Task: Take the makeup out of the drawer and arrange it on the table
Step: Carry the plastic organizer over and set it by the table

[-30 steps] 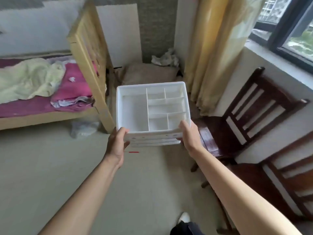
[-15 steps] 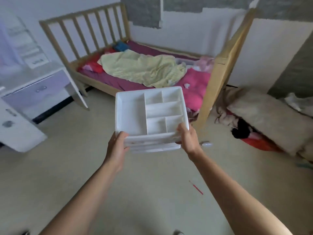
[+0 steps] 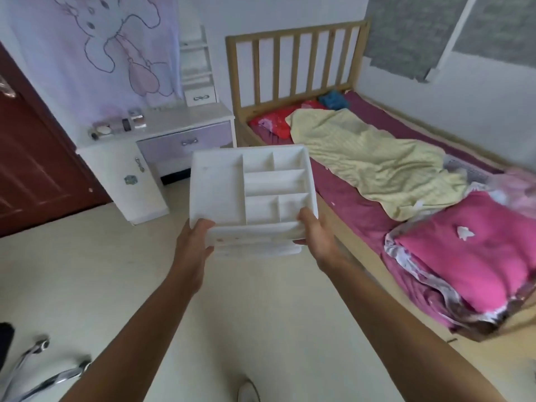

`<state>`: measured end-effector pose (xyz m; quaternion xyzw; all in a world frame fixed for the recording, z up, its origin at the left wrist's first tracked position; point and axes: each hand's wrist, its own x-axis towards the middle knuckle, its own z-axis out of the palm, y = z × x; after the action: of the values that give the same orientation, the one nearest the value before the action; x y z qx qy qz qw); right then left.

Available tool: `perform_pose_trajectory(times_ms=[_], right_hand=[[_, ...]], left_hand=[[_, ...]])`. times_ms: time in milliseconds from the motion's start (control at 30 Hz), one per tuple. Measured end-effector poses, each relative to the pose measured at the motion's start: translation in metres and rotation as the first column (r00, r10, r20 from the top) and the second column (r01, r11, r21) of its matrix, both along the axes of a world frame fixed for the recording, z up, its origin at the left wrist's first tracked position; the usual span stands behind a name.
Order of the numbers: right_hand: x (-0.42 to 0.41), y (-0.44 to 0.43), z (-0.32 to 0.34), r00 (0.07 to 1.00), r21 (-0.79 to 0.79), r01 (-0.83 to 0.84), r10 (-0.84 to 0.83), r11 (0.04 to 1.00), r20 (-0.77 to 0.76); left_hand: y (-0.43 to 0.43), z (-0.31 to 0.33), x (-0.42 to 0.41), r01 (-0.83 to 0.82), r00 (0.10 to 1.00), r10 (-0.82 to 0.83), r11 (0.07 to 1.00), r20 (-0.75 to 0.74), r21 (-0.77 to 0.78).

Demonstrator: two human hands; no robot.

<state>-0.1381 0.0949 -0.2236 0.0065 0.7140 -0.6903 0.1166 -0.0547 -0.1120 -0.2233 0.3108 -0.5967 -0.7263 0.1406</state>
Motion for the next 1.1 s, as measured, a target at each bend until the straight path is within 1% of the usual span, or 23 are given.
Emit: perform_pose_trajectory(times_ms=[100, 167, 267, 367, 567, 733, 933, 1100], right_hand=[[-0.062, -0.044, 0.005, 1.0, 0.016, -0.002, 0.002, 1.0, 0.015], [-0.113, -0.072, 0.01, 1.0, -0.003, -0.022, 0.022, 1.0, 0.007], [-0.173, -0.098, 0.017, 1.0, -0.011, 0.001, -0.001, 1.0, -0.003], [-0.242, -0.121, 0.012, 1.0, -0.02, 0.017, -0.017, 1.0, -0.016], [-0.4, -0.168, -0.014, 1.0, -0.016, -0.018, 0.018, 1.0, -0.005], [-0.529, -0.215, -0.008, 0.997, -0.042, -0.065, 0.067, 0.997, 0.048], [-0.648, -0.296, -0.003, 0.987, -0.032, -0.149, 0.151, 0.988, 0.047], [-0.73, -0.369, -0.019, 0.979, -0.004, -0.19, 0.19, 0.982, 0.077]], left_hand=[[-0.04, 0.012, -0.058, -0.016, 1.0, 0.016, 0.999, -0.007, 0.028], [-0.069, 0.023, -0.106, -0.003, 0.999, 0.004, 1.0, -0.032, 0.019], [-0.094, 0.031, -0.167, 0.003, 1.0, -0.002, 1.0, -0.027, 0.013], [-0.117, 0.026, -0.236, 0.004, 1.0, -0.003, 1.0, -0.029, 0.029], [-0.163, 0.006, -0.387, 0.018, 1.0, -0.018, 0.999, 0.003, 0.035], [-0.205, 0.015, -0.498, -0.015, 1.0, 0.015, 0.999, 0.011, 0.04], [-0.272, 0.021, -0.591, -0.077, 0.997, 0.077, 0.995, -0.005, 0.064], [-0.34, -0.002, -0.665, -0.11, 0.994, 0.109, 0.992, 0.014, 0.068]])
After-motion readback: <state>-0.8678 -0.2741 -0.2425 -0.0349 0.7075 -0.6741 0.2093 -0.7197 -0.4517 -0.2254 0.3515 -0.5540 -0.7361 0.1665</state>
